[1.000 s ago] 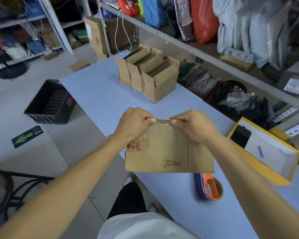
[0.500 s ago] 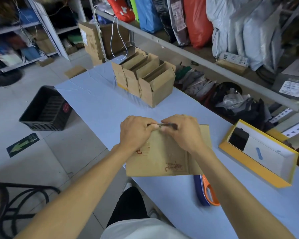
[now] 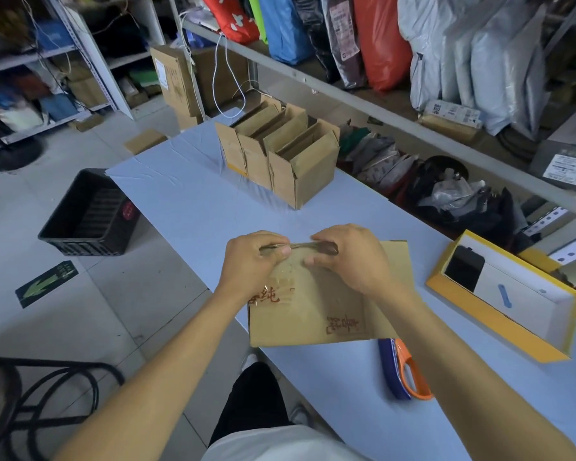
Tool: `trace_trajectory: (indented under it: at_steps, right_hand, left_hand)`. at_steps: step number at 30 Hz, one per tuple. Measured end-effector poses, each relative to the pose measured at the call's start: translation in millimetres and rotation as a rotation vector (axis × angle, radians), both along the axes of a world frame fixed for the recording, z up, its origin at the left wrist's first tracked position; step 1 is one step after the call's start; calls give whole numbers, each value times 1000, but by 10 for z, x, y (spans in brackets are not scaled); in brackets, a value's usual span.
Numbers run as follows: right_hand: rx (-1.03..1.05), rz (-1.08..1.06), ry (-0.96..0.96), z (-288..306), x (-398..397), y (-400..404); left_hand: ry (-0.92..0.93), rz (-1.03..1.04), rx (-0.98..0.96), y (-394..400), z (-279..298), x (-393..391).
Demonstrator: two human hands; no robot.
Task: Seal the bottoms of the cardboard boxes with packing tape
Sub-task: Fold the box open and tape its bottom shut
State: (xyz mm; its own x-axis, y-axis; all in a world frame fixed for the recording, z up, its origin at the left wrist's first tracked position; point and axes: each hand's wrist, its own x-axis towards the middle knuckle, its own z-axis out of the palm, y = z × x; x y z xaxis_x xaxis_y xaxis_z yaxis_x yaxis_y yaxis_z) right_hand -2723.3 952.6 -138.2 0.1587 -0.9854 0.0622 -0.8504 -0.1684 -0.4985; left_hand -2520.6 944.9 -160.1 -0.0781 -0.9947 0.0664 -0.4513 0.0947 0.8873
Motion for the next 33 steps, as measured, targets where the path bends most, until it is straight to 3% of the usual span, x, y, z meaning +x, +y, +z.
trace_trajectory:
  at_steps: [2,5,10,16,25,29,33]
  right_hand:
    - [87,24,116,56,-147,-38]
    - [205,-13,-15,60,-263,-67]
    - [112,-46,-107,-34,-223,-23]
    - [67,33,-58,-19,-115,-66]
    - [75,-32,-132,-32,-106,-62]
    - [2,-53,-141,-46,-69,-27]
    - [-413,-306,20,-36,-173,75]
  left_hand:
    - [30,-20,-5,-14,8,-6]
    - [115,-57,47,-1,-15,-12]
    - [213,5,55,3,-19,-75]
    - [161,-78,44,-2,-8,-33]
    - [157,-14,-24,6,-41,-60]
    - [151,3,-17,23,-3,-58]
    - [231,161,-33,136,12,-45]
